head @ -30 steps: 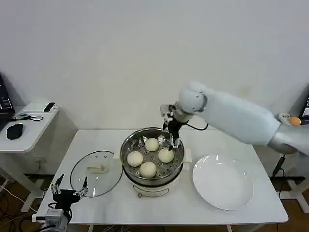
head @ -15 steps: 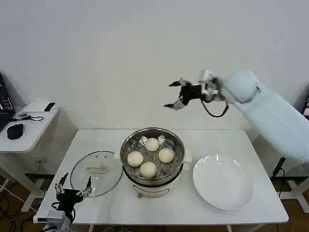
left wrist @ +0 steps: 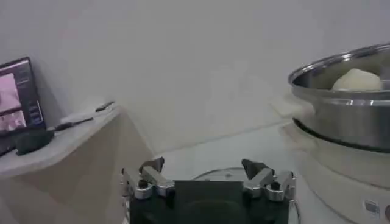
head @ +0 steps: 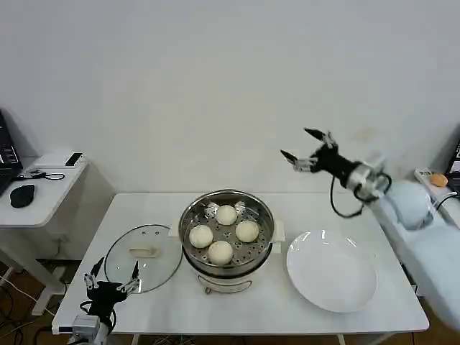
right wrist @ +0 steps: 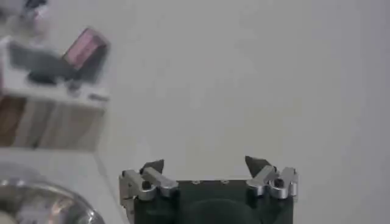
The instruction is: Take steamed baozi put them in steamer then cover it.
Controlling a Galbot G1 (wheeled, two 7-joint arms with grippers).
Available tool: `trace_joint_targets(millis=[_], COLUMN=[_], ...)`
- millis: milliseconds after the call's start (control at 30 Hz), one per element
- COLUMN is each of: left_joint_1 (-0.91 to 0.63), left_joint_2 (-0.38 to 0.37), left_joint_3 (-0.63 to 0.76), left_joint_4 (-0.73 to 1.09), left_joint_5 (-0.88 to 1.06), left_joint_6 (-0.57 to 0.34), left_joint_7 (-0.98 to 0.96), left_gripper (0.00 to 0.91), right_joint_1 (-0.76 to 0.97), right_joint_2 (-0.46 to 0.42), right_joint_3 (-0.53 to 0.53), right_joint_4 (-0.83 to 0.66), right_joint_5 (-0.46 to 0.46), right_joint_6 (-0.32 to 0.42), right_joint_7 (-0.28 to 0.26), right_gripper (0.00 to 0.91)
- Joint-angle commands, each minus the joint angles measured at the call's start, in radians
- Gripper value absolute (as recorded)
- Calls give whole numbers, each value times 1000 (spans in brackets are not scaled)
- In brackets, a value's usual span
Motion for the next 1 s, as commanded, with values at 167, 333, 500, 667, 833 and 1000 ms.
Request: trace_joint_targets(millis=[167,333,500,667,833,1000], left_joint_1=[3,7,8,-12,-43,-86], left_joint_2=[6,9,23,56,104,155], left_joint_3=[-3,0,17,41,82,103], left_joint_4=[-1,0,31,118,211,289], left_joint_5=[13,89,407,774,960,1161], left_joint_6=[-9,-30,-107,-206,-203,-178], left_joint_7=[-13,-28,-80,-184,-257,-239], left_gripper=[907,907,907,907,907,907], right_joint_1=[-725,-792,-822,-817,-817,-806], right_joint_2=[334,409,449,444,446,457], right_joint_3=[446,436,406,393,379,363], right_joint_4=[82,41,73,103,129,160], right_joint_5=[-41,-92,-119,-138,-136,-148], right_joint_6=[251,290,295,282,288,287], right_joint_7=[114,116,165,186,188,189], right_gripper=[907,907,907,907,907,907])
